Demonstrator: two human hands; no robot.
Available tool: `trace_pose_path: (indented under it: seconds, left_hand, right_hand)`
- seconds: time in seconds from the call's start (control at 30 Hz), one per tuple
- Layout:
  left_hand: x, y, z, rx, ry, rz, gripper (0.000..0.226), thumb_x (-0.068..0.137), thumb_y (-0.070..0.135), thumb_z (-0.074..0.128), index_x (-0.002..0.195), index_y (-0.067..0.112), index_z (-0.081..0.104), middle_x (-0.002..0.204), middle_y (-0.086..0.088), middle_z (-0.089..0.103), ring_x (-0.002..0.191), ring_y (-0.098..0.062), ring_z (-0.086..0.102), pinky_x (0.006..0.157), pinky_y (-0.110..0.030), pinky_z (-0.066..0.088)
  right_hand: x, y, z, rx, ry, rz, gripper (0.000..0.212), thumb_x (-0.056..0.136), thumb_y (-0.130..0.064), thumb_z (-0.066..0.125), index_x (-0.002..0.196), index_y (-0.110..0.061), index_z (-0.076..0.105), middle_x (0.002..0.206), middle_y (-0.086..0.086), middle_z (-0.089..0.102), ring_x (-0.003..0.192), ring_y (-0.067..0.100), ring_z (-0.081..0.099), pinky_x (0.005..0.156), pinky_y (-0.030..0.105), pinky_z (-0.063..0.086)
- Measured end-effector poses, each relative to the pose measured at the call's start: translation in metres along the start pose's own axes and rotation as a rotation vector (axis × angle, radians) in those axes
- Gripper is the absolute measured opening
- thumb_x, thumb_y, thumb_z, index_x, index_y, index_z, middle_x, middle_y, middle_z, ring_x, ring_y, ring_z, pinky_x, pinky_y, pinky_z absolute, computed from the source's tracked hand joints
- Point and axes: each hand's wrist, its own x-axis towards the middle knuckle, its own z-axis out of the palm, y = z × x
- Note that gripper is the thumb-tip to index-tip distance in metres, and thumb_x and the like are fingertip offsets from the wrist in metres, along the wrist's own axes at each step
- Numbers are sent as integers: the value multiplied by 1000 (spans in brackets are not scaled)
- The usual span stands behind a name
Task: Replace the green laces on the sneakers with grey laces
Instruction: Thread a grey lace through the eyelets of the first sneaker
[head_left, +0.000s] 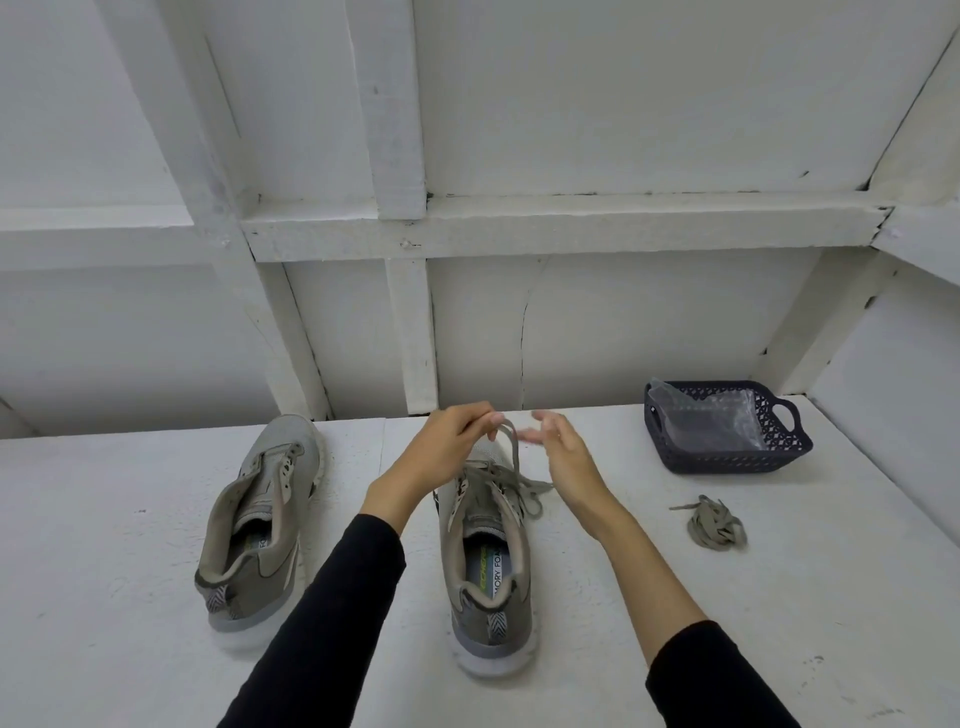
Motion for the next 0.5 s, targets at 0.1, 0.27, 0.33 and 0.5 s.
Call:
trace_pose_path:
  seconds: [0.1, 0.27, 0.33, 0.5]
  left_hand:
    - [-1, 3, 0, -10, 30, -13, 38, 101, 41, 46, 74, 16, 57, 63, 0, 41, 54, -9, 31, 51, -22, 24]
    - [-4, 0, -6, -58, 28, -86, 41, 102, 43, 42, 72, 19, 55, 60, 6, 36, 53, -11, 30, 52, -23, 26]
    - [-5, -3, -10, -78, 74, -108, 40, 102, 43, 42, 74, 19, 57, 63, 5, 38, 56, -10, 34, 58, -26, 31]
    - [-9, 2, -14, -137, 124, -128, 36, 103, 37, 41, 76, 19, 56, 65, 5, 36, 56, -6, 36, 61, -25, 36]
  right_hand:
    - [-3, 4, -5, 192, -152, 58, 43, 104, -40, 31, 98, -8, 60, 60, -1, 49, 57, 11, 49, 70, 29, 43]
    - [1, 5, -47, 782, 95, 64, 33, 101, -29, 45, 75, -10, 47, 54, -6, 32, 42, 5, 23, 41, 17, 22]
    - [9, 5, -67, 889, 278, 88, 34, 102, -28, 44, 73, -11, 47, 53, -7, 33, 39, 4, 23, 37, 16, 20]
    - [17, 25, -77, 68, 453, 214, 23, 100, -23, 48, 83, -12, 60, 85, 7, 57, 68, 14, 50, 64, 30, 43]
